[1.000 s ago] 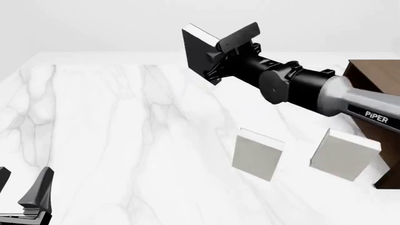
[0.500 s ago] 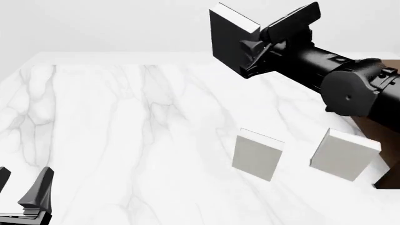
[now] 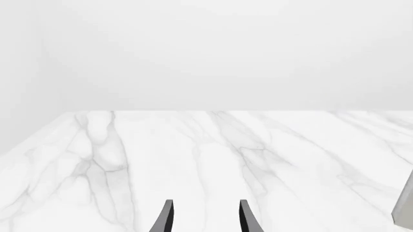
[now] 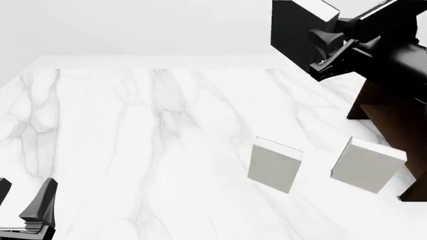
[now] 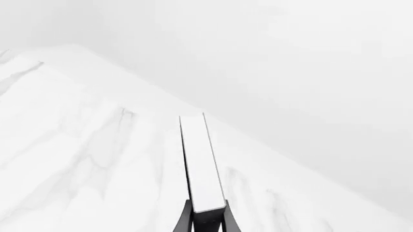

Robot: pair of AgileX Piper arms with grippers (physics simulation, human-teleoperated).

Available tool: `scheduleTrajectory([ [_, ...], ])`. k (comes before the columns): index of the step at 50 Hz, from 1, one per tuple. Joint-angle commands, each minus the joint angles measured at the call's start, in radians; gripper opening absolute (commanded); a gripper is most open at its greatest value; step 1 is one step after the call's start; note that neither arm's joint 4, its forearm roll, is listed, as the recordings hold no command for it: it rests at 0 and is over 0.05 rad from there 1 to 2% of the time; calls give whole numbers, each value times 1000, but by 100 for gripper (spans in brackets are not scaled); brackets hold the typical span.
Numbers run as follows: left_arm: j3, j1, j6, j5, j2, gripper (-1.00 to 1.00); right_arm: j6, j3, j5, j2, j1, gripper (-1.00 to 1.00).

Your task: Pick up the book on the left and place it on top of the shelf.

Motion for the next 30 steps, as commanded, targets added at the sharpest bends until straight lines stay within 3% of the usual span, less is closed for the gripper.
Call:
scheduleTrajectory([
  [1, 0, 0, 0, 0, 0, 100, -52, 12, 18, -101, -69, -100],
  [11, 0, 0, 0, 0, 0, 100, -164, 81, -46, -170, -103, -100],
  [30, 0, 0, 0, 0, 0, 100, -248, 88, -56, -194, -179, -100],
])
